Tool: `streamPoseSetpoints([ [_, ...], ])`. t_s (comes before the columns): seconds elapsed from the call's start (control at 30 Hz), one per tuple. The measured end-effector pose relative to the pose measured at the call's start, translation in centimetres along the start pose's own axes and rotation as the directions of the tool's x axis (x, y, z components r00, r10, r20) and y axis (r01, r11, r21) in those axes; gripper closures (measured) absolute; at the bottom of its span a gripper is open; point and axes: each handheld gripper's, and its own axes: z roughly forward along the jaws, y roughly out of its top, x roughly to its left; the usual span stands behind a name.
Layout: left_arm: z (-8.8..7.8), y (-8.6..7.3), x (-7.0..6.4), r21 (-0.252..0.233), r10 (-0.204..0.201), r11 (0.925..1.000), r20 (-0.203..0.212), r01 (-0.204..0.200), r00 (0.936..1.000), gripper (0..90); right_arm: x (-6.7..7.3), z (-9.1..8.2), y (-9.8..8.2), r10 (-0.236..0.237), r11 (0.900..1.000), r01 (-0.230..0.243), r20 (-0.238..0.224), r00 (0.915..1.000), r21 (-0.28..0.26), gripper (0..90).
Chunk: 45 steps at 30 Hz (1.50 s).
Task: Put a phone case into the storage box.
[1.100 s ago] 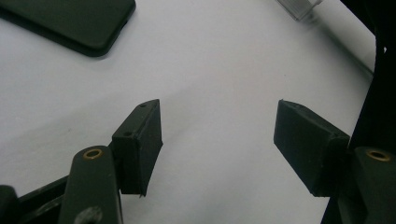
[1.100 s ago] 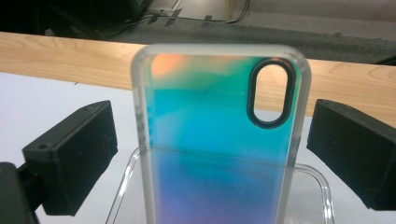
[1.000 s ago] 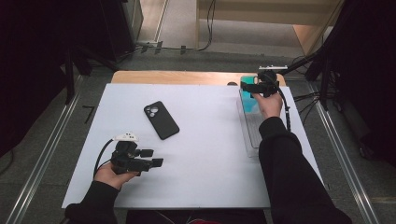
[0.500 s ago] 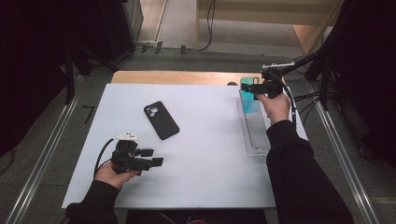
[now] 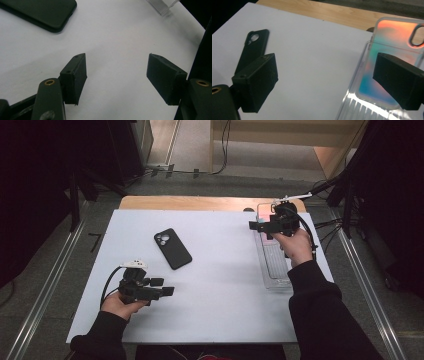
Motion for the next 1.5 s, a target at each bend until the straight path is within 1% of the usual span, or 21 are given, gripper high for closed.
streamPoseSetpoints([
  [0.1,0.0,0.0,-0.1,-0.003,0.002,1.0,0.001,-0.002,1.0,33.0,0.7,-0.2,-0.6,-0.013,1.0,0.013,-0.029,0.9995,-0.001,5.3],
  [0.13,0.0,0.0,-0.1,-0.003,0.001,1.0,0.0,-0.001,1.0,33.0,1.1,-0.3,-0.9,-0.017,1.0,0.017,-0.048,0.9987,0.004,6.0],
  [0.2,0.0,0.1,-0.1,-0.005,0.001,1.0,0.001,-0.001,1.0,33.0,1.3,-0.3,-1.1,-0.027,1.0,0.028,-0.058,0.9979,0.006,6.7],
  [0.23,0.0,0.1,-0.2,-0.006,0.003,1.0,0.0,-0.003,1.0,33.0,1.5,-0.4,-1.3,-0.031,0.999,0.032,-0.06,0.9977,0.012,11.1],
  [0.27,0.0,0.1,-0.2,-0.005,0.006,1.0,0.002,-0.006,1.0,33.0,1.7,-0.5,-1.6,-0.038,0.999,0.039,-0.068,0.997,0.01,13.2],
  [0.33,-0.1,0.1,-0.2,-0.005,0.011,0.9999,0.002,-0.011,0.9999,33.0,1.9,-0.7,-1.9,-0.043,0.999,0.044,-0.085,0.9955,0.012,13.2],
  [0.43,-0.1,0.2,-0.2,-0.006,0.013,0.9999,0.004,-0.012,0.9999,33.0,2.3,-0.9,-2.6,-0.057,0.998,0.059,-0.114,0.9919,0.015,14.7],
  [0.5,-0.1,0.2,-0.3,-0.006,0.01,0.9999,0.004,-0.01,0.9999,33.0,2.9,-1.2,-3.3,-0.069,0.997,0.074,-0.148,0.9866,0.026,17.5],
  [0.6,-0.1,0.3,-0.3,-0.008,0.016,0.9998,0.005,-0.016,0.9999,33.0,3.2,-1.4,-3.6,-0.078,0.996,0.084,-0.157,0.9845,0.031,19.0],
  [0.67,-0.1,0.4,-0.4,-0.003,0.017,0.9999,0.004,-0.017,0.9999,33.0,3.4,-1.6,-4.1,-0.093,0.994,0.101,-0.184,0.9784,0.032,21.2],
  [0.77,0.0,0.4,-0.4,-0.004,0.018,0.9998,0.008,-0.018,0.9998,33.0,3.7,-1.8,-4.7,-0.109,0.991,0.121,-0.201,0.9736,0.049,22.0],
  [0.83,0.0,0.5,-0.4,-0.005,0.019,0.9998,0.009,-0.019,0.9998,33.0,3.9,-1.9,-5.2,-0.112,0.99,0.128,-0.223,0.9683,0.057,22.3],
  [0.97,0.0,0.5,-0.5,-0.003,0.019,0.9998,0.01,-0.019,0.9998,33.0,4.2,-2.0,-6.1,-0.127,0.988,0.144,-0.254,0.9589,0.051,22.9],
  [1.03,0.0,0.5,-0.5,-0.004,0.018,0.9998,0.012,-0.018,0.9998,33.0,4.5,-2.1,-6.8,-0.136,0.986,0.156,-0.268,0.9537,0.054,23.5],
  [1.07,0.0,0.5,-0.5,-0.004,0.018,0.9998,0.013,-0.018,0.9998,33.0,4.5,-2.1,-6.8,-0.136,0.986,0.156,-0.268,0.9537,0.054,23.5],
  [1.1,0.0,0.5,-0.5,-0.004,0.019,0.9998,0.013,-0.019,0.9997,33.0,4.6,-2.1,-7.0,-0.139,0.986,0.159,-0.272,0.9522,0.052,23.5],
  [1.13,0.0,0.5,-0.5,-0.004,0.019,0.9998,0.015,-0.019,0.9997,33.0,4.8,-2.2,-7.6,-0.149,0.984,0.169,-0.28,0.9484,0.048,23.5],
  [1.23,0.0,0.5,-0.6,-0.004,0.019,0.9998,0.019,-0.019,0.9996,33.0,5.0,-2.2,-8.0,-0.156,0.983,0.179,-0.286,0.9454,0.053,23.5],
  [1.37,0.0,0.5,-0.6,-0.002,0.022,0.9998,0.023,-0.022,0.9995,33.0,5.2,-2.3,-9.0,-0.189,0.975,0.216,-0.299,0.9354,0.06,23.5],
  [1.4,0.0,0.5,-0.6,-0.001,0.023,0.9997,0.025,-0.023,0.9994,33.0,5.3,-2.4,-9.8,-0.203,0.971,0.232,-0.3,0.9322,0.065,23.5],
  [1.5,0.0,0.5,-0.6,0.001,0.025,0.9997,0.027,-0.025,0.9993,33.0,5.3,-2.4,-10.4,-0.205,0.969,0.236,-0.303,0.9306,0.069,23.4],
])
